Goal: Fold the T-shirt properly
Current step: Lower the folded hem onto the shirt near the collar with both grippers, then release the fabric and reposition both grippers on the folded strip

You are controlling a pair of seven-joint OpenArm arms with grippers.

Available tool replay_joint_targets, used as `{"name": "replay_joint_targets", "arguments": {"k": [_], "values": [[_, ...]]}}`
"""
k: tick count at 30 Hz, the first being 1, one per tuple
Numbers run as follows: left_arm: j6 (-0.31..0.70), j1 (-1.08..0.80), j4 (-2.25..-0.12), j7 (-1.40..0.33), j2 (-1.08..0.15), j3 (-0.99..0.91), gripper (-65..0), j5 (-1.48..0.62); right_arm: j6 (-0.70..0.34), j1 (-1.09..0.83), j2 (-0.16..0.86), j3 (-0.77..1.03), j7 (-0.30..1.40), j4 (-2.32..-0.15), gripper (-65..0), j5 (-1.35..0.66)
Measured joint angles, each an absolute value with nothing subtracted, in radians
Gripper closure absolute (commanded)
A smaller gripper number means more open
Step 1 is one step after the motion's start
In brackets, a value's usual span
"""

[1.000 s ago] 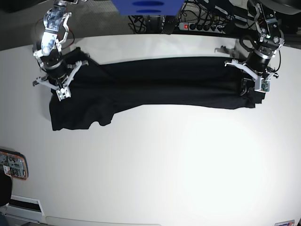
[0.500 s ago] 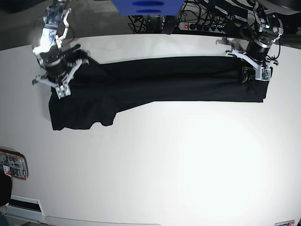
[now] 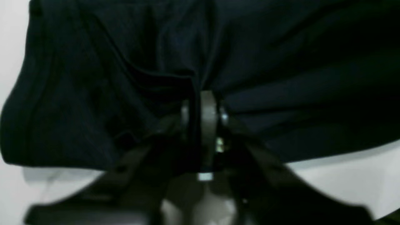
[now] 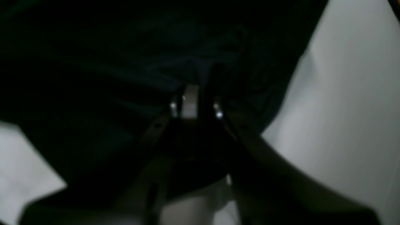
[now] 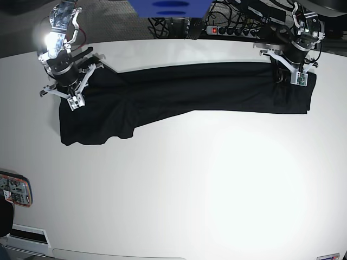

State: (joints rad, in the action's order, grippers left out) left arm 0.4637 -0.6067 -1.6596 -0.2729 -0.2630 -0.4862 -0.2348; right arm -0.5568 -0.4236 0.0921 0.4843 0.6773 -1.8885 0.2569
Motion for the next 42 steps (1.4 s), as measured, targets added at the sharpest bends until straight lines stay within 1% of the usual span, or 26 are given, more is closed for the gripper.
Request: {"name": "replay_joint_targets", "arguments": {"k": [2,4,6,8,12,17,23,30,33,36,37,39,42], "values": [[0.46,-0.607,-1.663,-0.265,-0.264,-0.485,-21.8,-0.186,-0.577,-0.424,0.102,0.486,0.677,-1.888,-12.3,0.265],[0.448,-0.606,-1.67,-0.252,-0.28,-0.453,-27.4,-0.142,-0.589,-0.424,0.1,0.486,0.682,-1.888,-13.7,0.266],[0.448,-0.604,-1.694,-0.27,-0.297,-0.43,-30.6,-0.105,-0.591,-0.424,0.097,0.485,0.677,-1.889,-14.1,0.263],[0.445,-0.604,-1.716,-0.286,-0.295,-0.425,-32.4,-0.101,-0.591,-0.424,0.097,0.485,0.677,-1.889,-14.1,0.263],[0.463,-0.607,-1.78,-0.3,-0.283,-0.419,-32.6,-0.104,-0.596,-0.402,0.097,0.488,0.69,-1.891,-14.1,0.267],[0.459,-0.606,-1.882,-0.292,-0.286,-0.42,-32.6,-0.105,-0.591,-0.344,0.097,0.49,0.669,-1.907,-14.1,0.266],[0.462,-0.61,-1.949,-0.3,-0.241,-0.42,-32.6,-0.1,-0.591,-0.313,0.097,0.492,0.672,-1.925,-14.1,0.27],[0.46,-0.632,-1.985,-0.3,-0.235,-0.422,-32.6,-0.102,-0.591,-0.311,0.097,0.492,0.668,-1.929,-14.1,0.271],[0.459,-0.626,-1.992,-0.3,-0.236,-0.419,-32.6,-0.102,-0.591,-0.294,0.098,0.492,0.595,-1.929,-14.1,0.271],[0.458,-0.572,-1.985,-0.464,-0.244,-0.398,-32.6,-0.101,-0.592,-0.294,0.098,0.492,0.519,-1.934,-14.1,0.268],[0.467,-0.537,-1.961,-0.503,-0.257,-0.394,-32.6,-0.105,-0.591,-0.297,0.101,0.49,0.49,-1.935,-14.1,0.27],[0.448,-0.472,-1.897,-0.517,-0.269,-0.381,-32.6,-0.154,-0.591,-0.302,0.097,0.488,0.425,-1.935,-13.8,0.271],[0.451,-0.421,-1.778,-0.517,-0.28,-0.347,-32.6,-0.196,-0.588,-0.305,0.097,0.456,0.357,-1.937,-13.7,0.174]]}}
